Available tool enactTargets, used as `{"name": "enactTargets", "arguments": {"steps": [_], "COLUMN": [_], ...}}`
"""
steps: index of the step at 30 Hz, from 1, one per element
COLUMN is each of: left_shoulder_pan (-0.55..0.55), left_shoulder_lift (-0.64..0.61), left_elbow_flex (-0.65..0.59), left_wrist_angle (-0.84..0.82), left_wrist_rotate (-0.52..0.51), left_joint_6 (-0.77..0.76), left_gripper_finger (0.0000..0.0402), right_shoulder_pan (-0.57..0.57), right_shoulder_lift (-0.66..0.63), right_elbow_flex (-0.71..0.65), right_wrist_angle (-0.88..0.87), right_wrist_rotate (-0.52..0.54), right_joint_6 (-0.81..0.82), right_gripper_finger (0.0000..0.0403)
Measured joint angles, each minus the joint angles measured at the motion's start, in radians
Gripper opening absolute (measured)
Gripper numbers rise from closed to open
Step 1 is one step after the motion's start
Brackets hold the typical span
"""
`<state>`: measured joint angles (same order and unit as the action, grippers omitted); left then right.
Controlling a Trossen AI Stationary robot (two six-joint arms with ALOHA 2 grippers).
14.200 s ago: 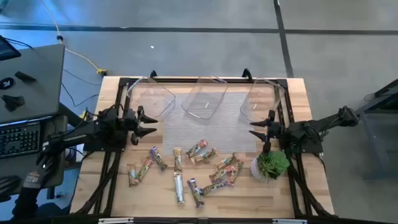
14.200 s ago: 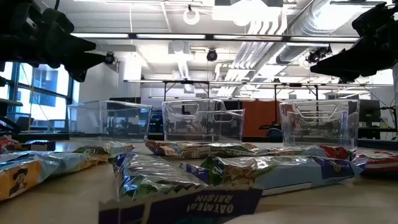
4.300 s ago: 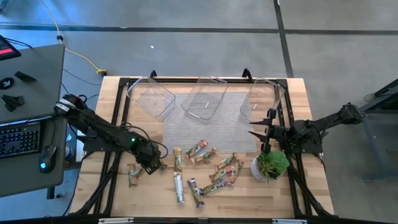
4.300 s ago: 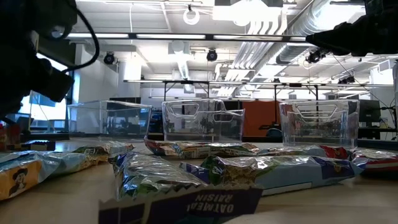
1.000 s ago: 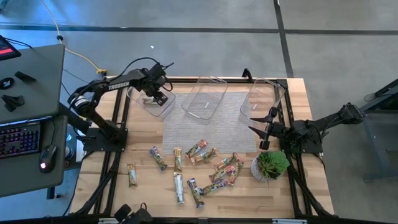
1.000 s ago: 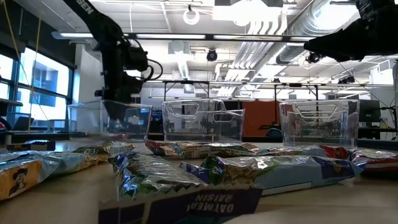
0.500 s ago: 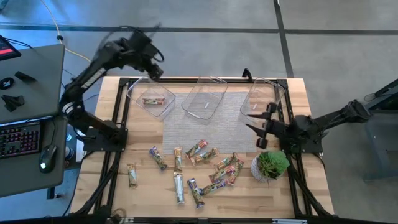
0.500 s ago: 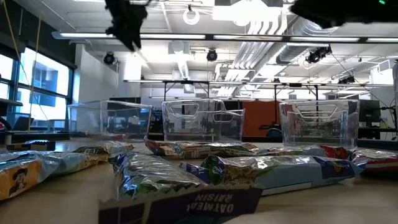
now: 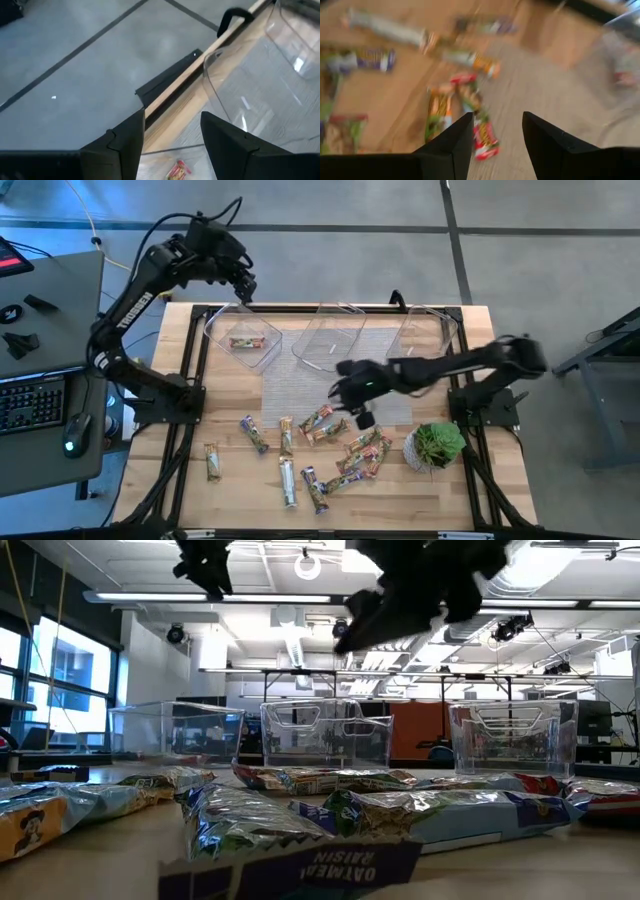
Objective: Pick and place Granola Bars by type
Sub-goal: Put the red granola bar into the left transparent bin
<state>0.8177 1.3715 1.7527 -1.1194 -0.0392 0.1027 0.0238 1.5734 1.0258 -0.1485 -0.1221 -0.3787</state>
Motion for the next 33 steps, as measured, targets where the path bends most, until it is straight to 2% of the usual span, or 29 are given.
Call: {"name": "enactTargets", "arguments": {"steps": [6, 13, 19, 27, 33], "left_shoulder_pan": [0.0, 0.0, 0.0, 0.0, 0.0], "left_shoulder_lift": [0.026, 0.041, 0.041, 0.041, 0.041], "left_elbow_flex": [-0.001, -0.001, -0.002, -0.002, -0.002], "left_wrist_angle": [-0.012, -0.009, -0.009, -0.014, -0.014], "left_wrist_rotate": [0.007, 0.014, 0.035, 0.035, 0.036], "left_joint_6": [0.006, 0.025, 0.026, 0.025, 0.025], "left_gripper_finger": [0.0188, 0.0188, 0.0188, 0.0188, 0.0188], "right_shoulder_pan": [-0.001, -0.013, -0.041, -0.058, -0.057], "right_shoulder_lift": [0.215, 0.396, 0.443, 0.444, 0.443], "right_elbow_flex": [0.16, 0.266, 0.288, 0.289, 0.224], "right_wrist_angle": [-0.063, -0.163, -0.182, -0.177, -0.124], "right_wrist_rotate": [-0.024, -0.06, -0.05, -0.122, -0.117], "right_joint_6": [-0.043, -0.071, -0.124, -0.167, -0.179], "right_gripper_finger": [0.0154, 0.0153, 0.0153, 0.0153, 0.0153]}}
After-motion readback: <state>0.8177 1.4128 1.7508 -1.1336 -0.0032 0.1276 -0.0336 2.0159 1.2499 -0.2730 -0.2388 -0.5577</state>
